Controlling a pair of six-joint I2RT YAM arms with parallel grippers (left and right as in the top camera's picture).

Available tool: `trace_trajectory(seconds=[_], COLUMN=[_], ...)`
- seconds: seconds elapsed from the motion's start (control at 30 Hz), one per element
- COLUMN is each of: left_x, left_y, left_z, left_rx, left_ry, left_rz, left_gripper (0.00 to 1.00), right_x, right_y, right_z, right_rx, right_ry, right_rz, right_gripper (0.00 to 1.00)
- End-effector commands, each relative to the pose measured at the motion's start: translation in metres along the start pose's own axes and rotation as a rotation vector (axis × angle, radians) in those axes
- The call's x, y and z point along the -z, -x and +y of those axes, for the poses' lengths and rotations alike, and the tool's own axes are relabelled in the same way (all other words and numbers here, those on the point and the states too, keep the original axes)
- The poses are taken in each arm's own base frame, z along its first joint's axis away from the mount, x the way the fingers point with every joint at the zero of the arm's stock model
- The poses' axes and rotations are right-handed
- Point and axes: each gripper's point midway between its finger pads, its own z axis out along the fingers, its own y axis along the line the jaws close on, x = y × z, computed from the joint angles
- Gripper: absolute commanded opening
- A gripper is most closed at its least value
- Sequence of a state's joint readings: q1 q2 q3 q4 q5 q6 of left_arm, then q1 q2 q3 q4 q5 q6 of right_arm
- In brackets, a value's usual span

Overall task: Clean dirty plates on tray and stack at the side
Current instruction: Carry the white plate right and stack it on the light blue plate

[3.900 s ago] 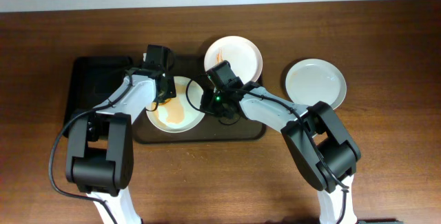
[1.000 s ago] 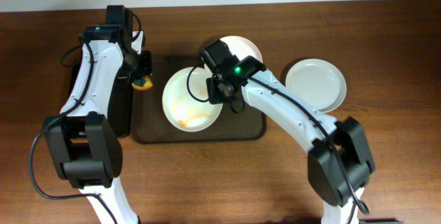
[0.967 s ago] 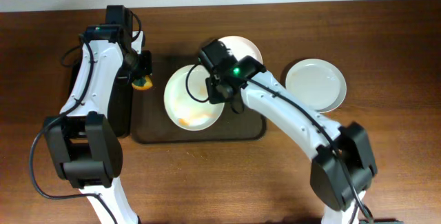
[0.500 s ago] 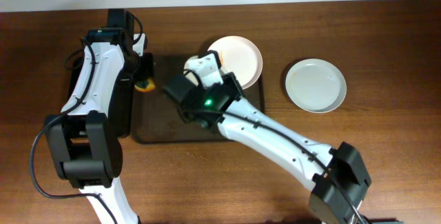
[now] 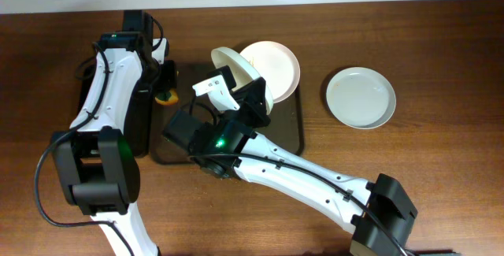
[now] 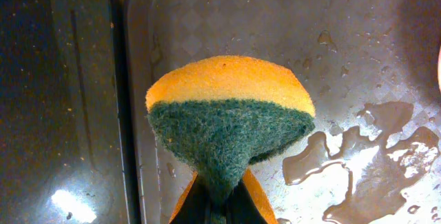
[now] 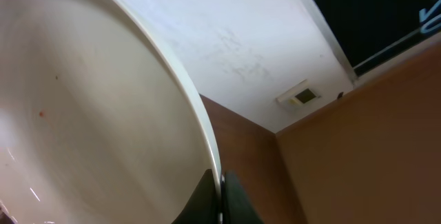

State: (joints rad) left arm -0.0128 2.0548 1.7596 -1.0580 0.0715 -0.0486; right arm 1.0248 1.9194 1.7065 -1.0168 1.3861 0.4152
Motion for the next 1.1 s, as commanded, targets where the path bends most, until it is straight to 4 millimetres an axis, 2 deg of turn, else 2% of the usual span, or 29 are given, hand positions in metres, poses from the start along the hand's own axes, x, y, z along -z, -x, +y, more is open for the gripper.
trace_trajectory(seconds=[0.0,0.17,0.27,0.37,0.53,0.63,0.73,0.87,0.93,0.97,1.07], left_x=[-0.004,-0.004,-0.004,-0.004,-0.004,-0.004,-0.004,-0.004,-0.004,-0.004,-0.004], left_y=[-0.002,-0.002,-0.002,-0.002,0.000,0.000,0.000,0.000,0.000,0.000,0.000], left_z=[-0.002,-0.002,-0.002,-0.002,-0.002,-0.002,-0.002,-0.002,-0.002,-0.002,-0.002], left_rx=[0.008,0.009,0.008,0.008,0.008,0.008,0.008,0.008,0.008,0.008,0.008], left_ry=[-0.015,-0.015,-0.015,-0.015,-0.015,-0.015,-0.015,-0.015,-0.015,-0.015,-0.015], left_rz=[0.011,0.011,0.011,0.011,0.004,0.004,0.004,0.004,0.004,0.004,0.004], left_gripper=[0.01,0.00,0.01,0.01,0.01,0.00,0.01,0.00,0.01,0.01,0.01], right_x=[0.006,0.002,-0.007,-0.020,-0.050,-0.075,-0.109,-0.158,-0.182,-0.194,-0.207], right_y=[0.016,0.009,-0.002,-0.020,-0.039,-0.056,-0.088,-0.149,-0.188,-0.216,-0.257], right_z=[-0.028,-0.015,0.002,0.021,0.016,-0.003,-0.029,-0.079,-0.105,-0.121,-0.134], right_rx=[-0.082,-0.141,-0.166,-0.220,-0.342,-0.429,-0.496,-0.631,-0.706,-0.752,-0.811], right_ry=[-0.052,0.025,0.141,0.346,0.612,0.732,0.782,0.702,0.614,0.557,0.488], right_rz=[-0.040,0.004,0.087,0.239,0.444,0.560,0.678,0.835,0.909,0.964,1.030], right_gripper=[0.04,0.04,0.04,0.04,0.04,0.04,0.04,0.04,0.04,0.04,0.04])
